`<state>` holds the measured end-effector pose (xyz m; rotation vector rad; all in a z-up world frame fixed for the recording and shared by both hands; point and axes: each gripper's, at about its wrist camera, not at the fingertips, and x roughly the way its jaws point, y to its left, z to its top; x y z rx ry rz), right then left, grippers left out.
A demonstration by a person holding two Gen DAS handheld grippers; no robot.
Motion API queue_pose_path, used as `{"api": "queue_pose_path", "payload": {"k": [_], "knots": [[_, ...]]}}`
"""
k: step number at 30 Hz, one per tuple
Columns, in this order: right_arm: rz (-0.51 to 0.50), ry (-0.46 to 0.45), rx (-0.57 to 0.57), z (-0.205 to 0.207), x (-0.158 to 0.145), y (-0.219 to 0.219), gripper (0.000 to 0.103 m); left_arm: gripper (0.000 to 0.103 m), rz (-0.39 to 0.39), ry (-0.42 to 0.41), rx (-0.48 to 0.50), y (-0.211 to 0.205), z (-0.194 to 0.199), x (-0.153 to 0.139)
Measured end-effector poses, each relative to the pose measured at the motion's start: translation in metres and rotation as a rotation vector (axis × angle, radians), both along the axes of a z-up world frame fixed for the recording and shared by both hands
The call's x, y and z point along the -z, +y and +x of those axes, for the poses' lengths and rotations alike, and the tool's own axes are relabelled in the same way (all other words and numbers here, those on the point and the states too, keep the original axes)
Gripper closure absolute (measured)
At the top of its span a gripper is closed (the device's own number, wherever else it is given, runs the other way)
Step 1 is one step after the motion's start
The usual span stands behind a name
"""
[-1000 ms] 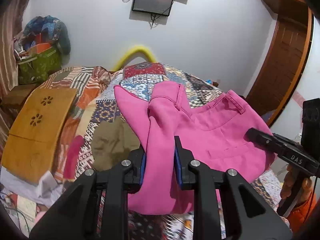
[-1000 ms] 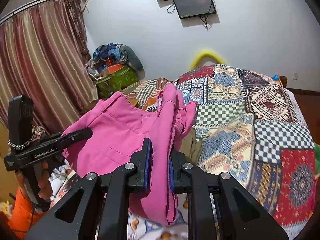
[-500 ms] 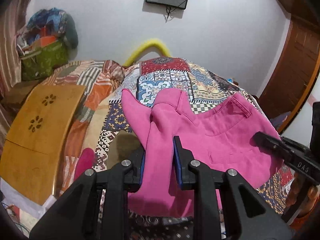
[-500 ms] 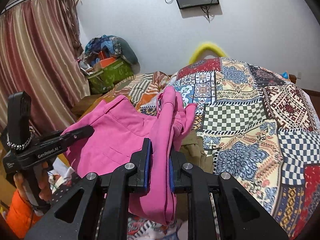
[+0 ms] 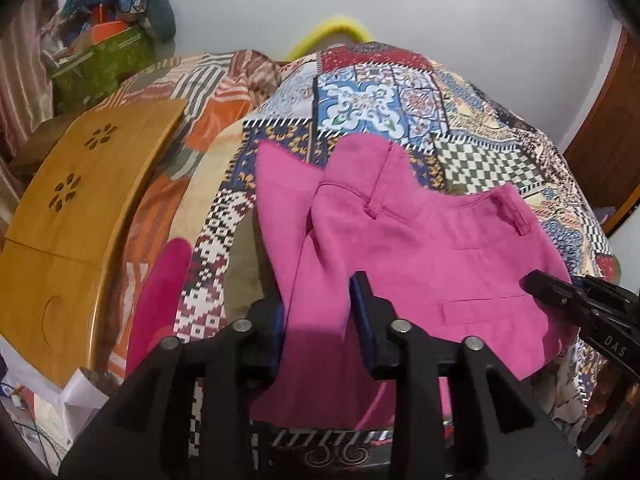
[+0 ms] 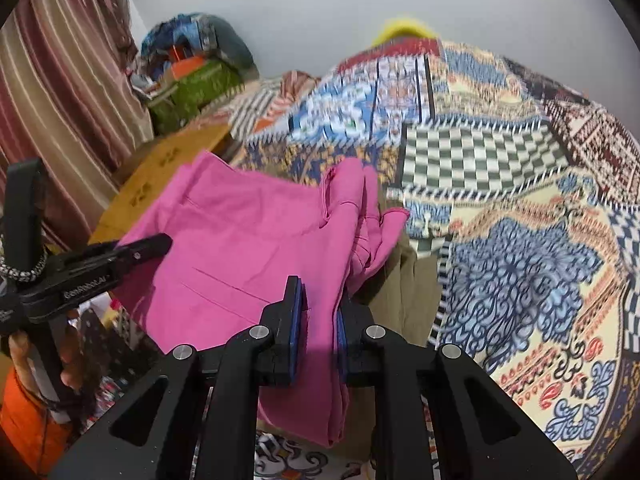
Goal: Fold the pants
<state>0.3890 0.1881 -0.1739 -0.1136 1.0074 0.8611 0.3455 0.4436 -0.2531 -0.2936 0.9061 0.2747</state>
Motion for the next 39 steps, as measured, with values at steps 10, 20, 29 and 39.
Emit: {"api": "queue_pose_path", "payload": {"k": [10, 20, 29, 39], "knots": [[-0.067, -0.016, 0.009, 0.000, -0.005, -0.018, 0.073, 0.041, -0.039, 0.025, -0.067, 0.015, -0.019, -0.005], [0.009, -0.134, 0.058, -0.015, -0.077, -0.075, 0.073, 0.041, 0.105, 0.055, -0.128, 0.013, -0.062, -0.042], [0.149, -0.289, 0.061, -0.073, -0.177, -0.123, 0.073, 0.041, 0.170, -0.212, -0.042, -0.074, -0.133, -0.162], [0.329, -0.475, 0.044, -0.169, -0.276, -0.193, 0.068, 0.041, 0.228, -0.508, 0.025, -0.184, -0.238, -0.278]]}}
